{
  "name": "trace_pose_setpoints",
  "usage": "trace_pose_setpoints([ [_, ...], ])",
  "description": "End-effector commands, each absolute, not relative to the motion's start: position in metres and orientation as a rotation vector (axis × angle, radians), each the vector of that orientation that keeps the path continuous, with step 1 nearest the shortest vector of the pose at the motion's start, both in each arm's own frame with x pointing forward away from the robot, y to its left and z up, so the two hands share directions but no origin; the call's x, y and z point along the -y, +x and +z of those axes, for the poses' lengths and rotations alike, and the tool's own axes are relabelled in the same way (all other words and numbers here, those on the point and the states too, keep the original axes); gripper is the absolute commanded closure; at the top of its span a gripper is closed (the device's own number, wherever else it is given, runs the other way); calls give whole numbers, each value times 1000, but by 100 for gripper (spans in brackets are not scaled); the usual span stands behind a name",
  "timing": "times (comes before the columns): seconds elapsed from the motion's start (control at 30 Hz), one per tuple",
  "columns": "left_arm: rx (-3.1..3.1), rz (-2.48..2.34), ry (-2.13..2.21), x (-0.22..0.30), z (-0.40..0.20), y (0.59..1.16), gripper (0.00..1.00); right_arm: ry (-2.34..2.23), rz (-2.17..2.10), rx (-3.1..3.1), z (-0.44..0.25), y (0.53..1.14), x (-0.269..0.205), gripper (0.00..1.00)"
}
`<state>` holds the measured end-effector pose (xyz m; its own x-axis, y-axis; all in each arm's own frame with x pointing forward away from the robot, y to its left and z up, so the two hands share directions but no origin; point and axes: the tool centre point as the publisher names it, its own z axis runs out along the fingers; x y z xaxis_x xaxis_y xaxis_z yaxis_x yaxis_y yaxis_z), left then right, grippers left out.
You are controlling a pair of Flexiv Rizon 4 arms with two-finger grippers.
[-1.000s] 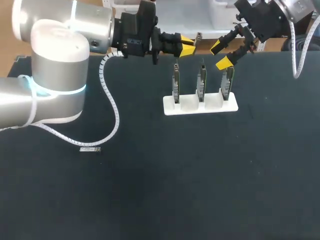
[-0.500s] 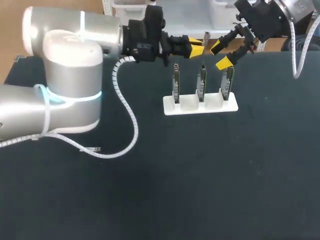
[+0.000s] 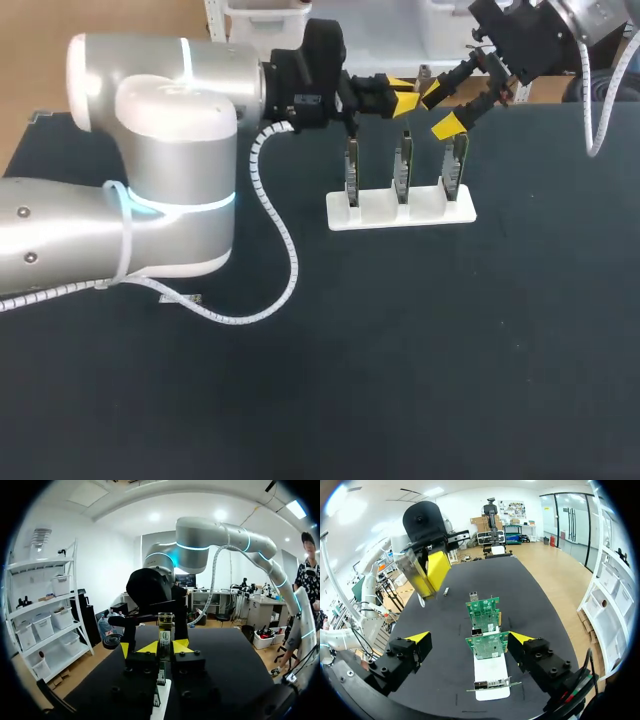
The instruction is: Pick up the optical module with the left hand, and insert it into the network port with the right hand.
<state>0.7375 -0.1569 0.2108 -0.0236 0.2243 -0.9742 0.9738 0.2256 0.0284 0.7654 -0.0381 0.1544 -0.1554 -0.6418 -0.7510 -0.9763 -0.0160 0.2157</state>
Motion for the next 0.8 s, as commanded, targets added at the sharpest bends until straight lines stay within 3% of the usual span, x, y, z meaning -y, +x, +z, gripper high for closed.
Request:
trace_pose_setpoints([
  [0.03, -1484, -932, 1205, 165, 204, 747, 100, -1675, 1011, -1832, 154, 762, 38, 0],
  [0.8, -1518, -959, 1194, 156, 186, 770, 100, -1675, 1011, -1832, 154, 762, 38, 0],
])
